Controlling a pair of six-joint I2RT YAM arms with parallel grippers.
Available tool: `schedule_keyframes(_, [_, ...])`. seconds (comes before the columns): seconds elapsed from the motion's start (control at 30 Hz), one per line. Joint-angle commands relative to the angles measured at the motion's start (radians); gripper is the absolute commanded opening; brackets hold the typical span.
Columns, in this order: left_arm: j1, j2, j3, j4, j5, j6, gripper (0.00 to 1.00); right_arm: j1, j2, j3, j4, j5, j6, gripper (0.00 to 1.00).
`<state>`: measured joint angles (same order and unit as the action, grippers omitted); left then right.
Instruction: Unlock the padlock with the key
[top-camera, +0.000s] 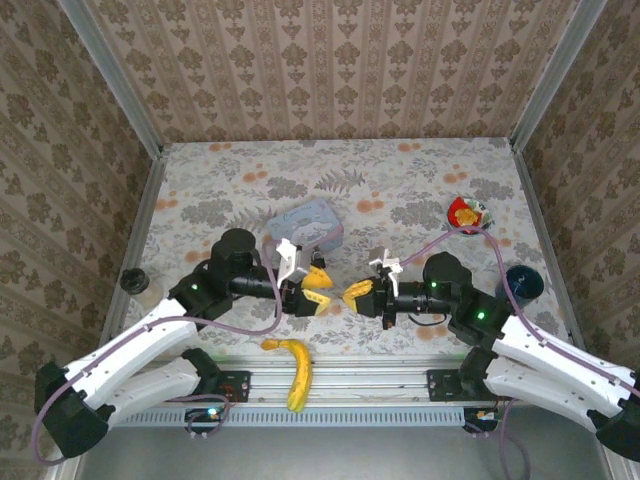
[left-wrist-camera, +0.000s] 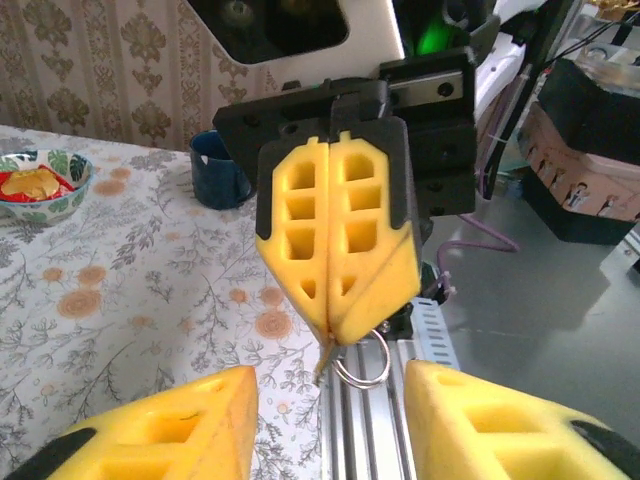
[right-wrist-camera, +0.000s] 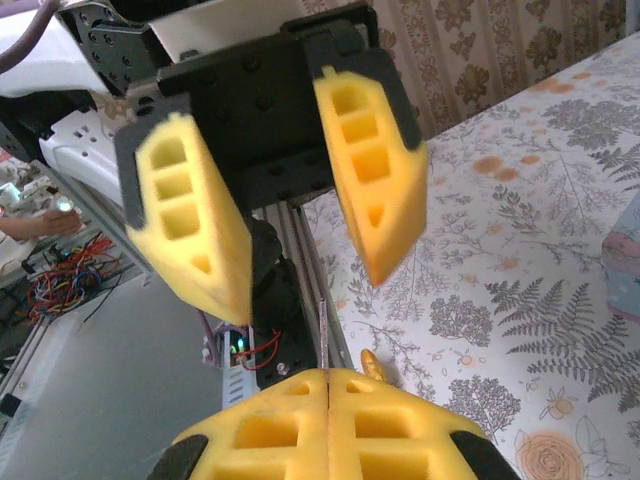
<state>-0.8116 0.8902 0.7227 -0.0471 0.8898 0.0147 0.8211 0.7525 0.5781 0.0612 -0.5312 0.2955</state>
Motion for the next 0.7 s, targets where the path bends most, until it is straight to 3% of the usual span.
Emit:
schedule_keyframes(0.0, [0.017, -0.036, 0.008, 0.085, 0.006, -0.103, 0.46, -0.011, -0.016, -0.016, 0.0, -0.011, 0.031, 0.0])
schedule_keyframes(0.23, [0.047, -0.041, 0.013, 0.064, -0.019, -0.21, 0.54, -0.015, 0.009, -0.011, 0.023, -0.006, 0.041, 0.0])
schedule_keyframes(0.4, [0.051, 0.035, 0.094, -0.085, -0.016, -0.223, 0.54, -0.015, 0.041, 0.008, 0.026, -0.014, 0.039, 0.0])
schedule_keyframes(0.67, [0.055, 0.107, 0.115, -0.106, 0.036, -0.23, 0.53, -0.016, 0.086, 0.019, 0.063, -0.039, 0.049, 0.0])
